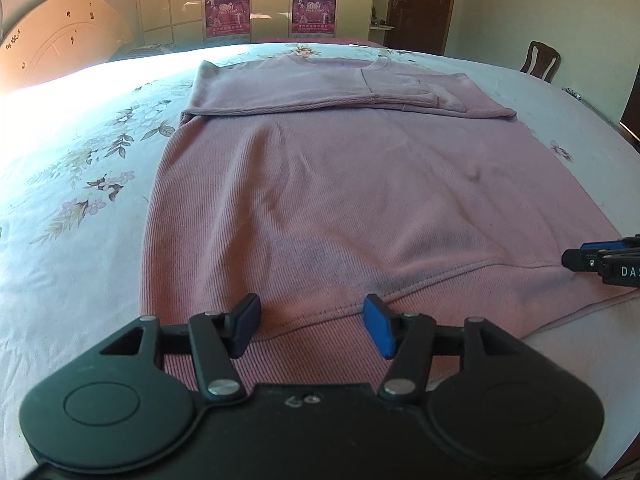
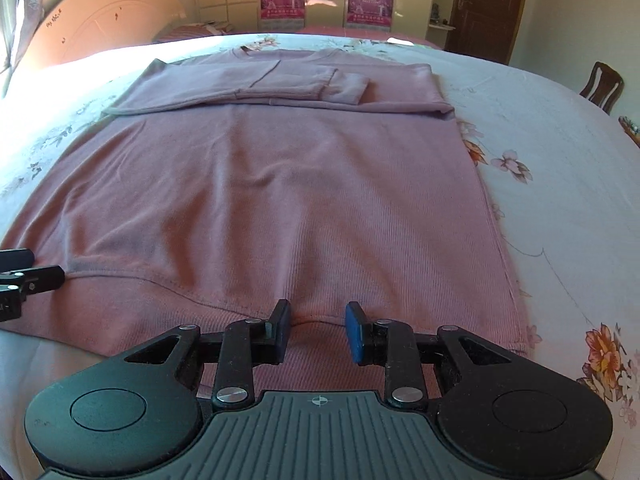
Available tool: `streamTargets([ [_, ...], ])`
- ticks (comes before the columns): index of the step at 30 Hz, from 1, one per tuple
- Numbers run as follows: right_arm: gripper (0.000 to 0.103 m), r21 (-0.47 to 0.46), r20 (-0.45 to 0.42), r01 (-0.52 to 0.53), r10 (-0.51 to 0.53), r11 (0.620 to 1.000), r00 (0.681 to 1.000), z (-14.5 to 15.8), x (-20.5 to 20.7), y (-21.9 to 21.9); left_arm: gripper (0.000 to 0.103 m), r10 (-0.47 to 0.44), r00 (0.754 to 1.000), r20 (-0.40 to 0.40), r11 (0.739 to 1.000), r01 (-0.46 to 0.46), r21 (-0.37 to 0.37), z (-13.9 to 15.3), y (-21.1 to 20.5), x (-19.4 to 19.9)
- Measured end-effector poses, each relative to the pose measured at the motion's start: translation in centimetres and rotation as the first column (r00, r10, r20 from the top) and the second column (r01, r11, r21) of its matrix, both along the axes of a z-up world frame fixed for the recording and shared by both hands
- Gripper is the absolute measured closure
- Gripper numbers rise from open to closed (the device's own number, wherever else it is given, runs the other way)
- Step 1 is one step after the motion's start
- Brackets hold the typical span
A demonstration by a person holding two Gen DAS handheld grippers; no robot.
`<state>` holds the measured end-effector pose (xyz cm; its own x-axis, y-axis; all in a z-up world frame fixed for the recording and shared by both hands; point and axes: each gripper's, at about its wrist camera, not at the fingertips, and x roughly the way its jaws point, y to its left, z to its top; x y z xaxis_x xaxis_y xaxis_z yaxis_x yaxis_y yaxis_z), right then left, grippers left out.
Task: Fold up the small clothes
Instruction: 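Move both open grippers to the ribbed hem of the sweatshirt, then grasp the ribbed hem with both grippers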
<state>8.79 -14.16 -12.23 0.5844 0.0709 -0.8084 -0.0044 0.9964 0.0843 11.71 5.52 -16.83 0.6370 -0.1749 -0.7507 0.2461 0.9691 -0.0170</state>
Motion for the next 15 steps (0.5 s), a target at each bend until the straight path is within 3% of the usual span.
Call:
streamTargets([
  [7, 0.075, -0.023, 0.025, 0.100, -0.100, 0.995, 0.995, 0.9, -1.9, -2.7, 0.047, 0.057, 0.997, 0.057, 0.998, -0.058, 0.011, 1.5, 2.4, -1.5],
  [13, 0.073, -0.038, 0.027, 0.198, -0.197, 0.980, 0.980, 1.0, -3.1, -5.7, 0.046, 0.153, 0.988, 0.006, 0.988, -0.153, 0.003, 1.0, 6.0, -1.2],
  [14, 0.070, -0.040, 0.027, 0.212, -0.211, 0.976, 0.977, 1.0, -3.2, -6.1, 0.046, 0.160, 0.987, -0.011, 0.987, -0.160, -0.009, 0.8, 6.5, -1.1],
  [15, 0.054, -0.043, 0.033, 0.233, -0.232, 0.972, 0.972, 1.0, -3.4, -6.6, 0.046, 0.167, 0.985, -0.033, 0.985, -0.168, -0.030, 0.6, 7.0, -1.0],
])
